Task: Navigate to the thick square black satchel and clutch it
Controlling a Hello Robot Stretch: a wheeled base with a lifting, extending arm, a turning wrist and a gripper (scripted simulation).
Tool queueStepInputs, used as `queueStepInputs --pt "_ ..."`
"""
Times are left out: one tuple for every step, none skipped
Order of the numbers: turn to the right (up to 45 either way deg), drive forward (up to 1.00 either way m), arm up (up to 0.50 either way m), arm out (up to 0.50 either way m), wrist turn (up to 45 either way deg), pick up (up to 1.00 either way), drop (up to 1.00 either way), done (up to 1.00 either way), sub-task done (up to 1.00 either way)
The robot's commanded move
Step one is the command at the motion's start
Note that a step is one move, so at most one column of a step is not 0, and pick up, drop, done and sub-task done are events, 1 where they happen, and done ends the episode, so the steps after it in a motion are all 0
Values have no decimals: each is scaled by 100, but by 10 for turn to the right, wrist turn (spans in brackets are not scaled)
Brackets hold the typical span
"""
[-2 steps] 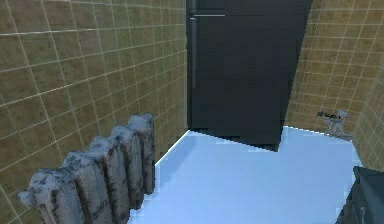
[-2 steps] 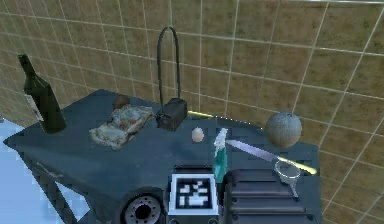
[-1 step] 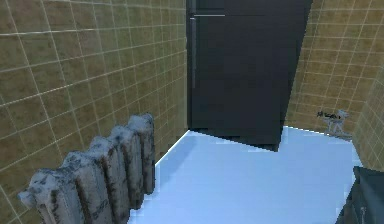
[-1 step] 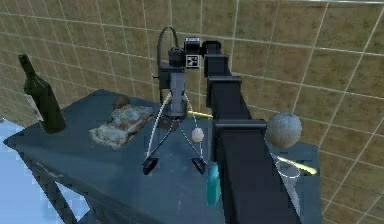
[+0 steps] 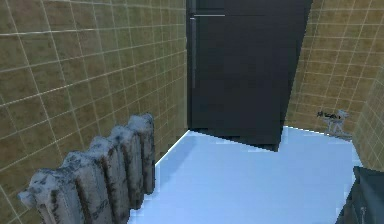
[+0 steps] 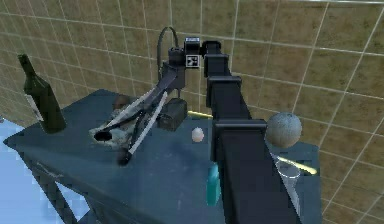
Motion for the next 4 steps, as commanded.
queueStepInputs --pt "0 0 0 0 450 0 0 0 0" --pt "0 0 0 0 450 0 0 0 0" --pt "0 0 0 0 300 0 0 0 0" --pt "0 0 0 0 0 100 0 0 0"
